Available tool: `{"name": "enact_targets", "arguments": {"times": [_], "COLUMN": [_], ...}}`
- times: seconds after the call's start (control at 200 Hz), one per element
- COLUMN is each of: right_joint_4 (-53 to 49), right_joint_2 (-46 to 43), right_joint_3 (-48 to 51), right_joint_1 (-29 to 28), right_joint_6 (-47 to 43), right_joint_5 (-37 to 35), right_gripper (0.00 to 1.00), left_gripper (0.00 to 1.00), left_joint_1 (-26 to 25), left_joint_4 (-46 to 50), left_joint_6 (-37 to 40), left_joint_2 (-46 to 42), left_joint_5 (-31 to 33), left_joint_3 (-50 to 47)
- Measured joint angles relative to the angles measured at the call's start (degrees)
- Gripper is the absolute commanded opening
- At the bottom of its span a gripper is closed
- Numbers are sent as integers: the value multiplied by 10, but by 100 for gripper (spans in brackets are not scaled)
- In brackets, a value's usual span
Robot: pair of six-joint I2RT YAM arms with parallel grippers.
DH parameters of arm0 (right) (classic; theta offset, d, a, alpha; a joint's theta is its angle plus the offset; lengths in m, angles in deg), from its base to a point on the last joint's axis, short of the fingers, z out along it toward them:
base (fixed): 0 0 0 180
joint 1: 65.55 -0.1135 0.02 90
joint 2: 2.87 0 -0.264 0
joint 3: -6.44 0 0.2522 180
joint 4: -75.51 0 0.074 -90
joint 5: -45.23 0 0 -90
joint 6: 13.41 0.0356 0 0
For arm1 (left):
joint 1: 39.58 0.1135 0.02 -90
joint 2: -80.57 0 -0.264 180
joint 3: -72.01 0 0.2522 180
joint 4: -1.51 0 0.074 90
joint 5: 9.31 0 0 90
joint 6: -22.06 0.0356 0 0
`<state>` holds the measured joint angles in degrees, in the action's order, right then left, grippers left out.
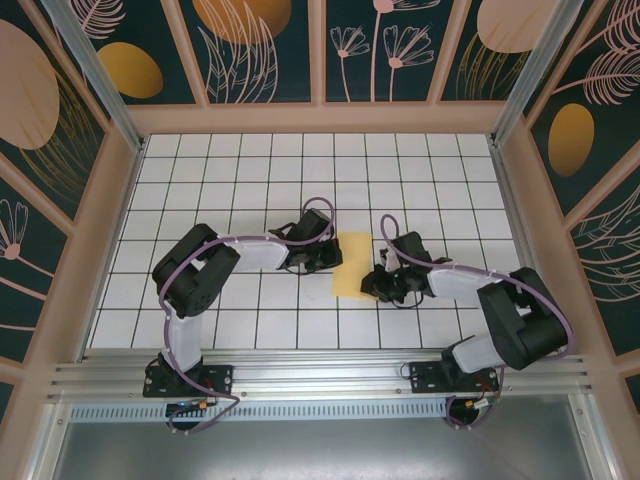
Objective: Fold a paper plane with a square sheet of paper (pick it up from the middle)
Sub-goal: First fold the triangle in half at the center of the table.
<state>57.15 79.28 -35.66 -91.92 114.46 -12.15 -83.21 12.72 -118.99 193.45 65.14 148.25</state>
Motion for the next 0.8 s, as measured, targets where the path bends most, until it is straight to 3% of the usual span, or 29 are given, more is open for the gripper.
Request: {"name": "enact_targets", "arguments": {"times": [0.195,0.32,0.375,0.425,0.646,0.801], "right_joint_4": [-19,-41,-42,-41,-20,-3], "right_joint_2": [-24,-78,-88,-89,-41,-6], "right_joint_3": [0,-23,-35,-43,-45,-45], "right_joint_1": [-1,4,10,16,15,13], "right_joint_6": [0,-3,-3,-3,1,4], "right_joint_5": [-19,-64,-82,-96,-109,-111], "right_gripper": [19,28,33,36,36,31], "left_gripper": [0,9,20,23,31,31], "left_joint_1": [0,0,0,0,0,0], "left_joint_4": [0,7,7,7,-19,-24], "left_joint_6": [0,0,1,0,-2,-11], "left_joint_2": [-1,-20,-41,-64,-161,-168], "left_joint_5": [-2,2,8,18,47,45], "left_joint_3": [0,-4,-9,-14,-71,-116]}}
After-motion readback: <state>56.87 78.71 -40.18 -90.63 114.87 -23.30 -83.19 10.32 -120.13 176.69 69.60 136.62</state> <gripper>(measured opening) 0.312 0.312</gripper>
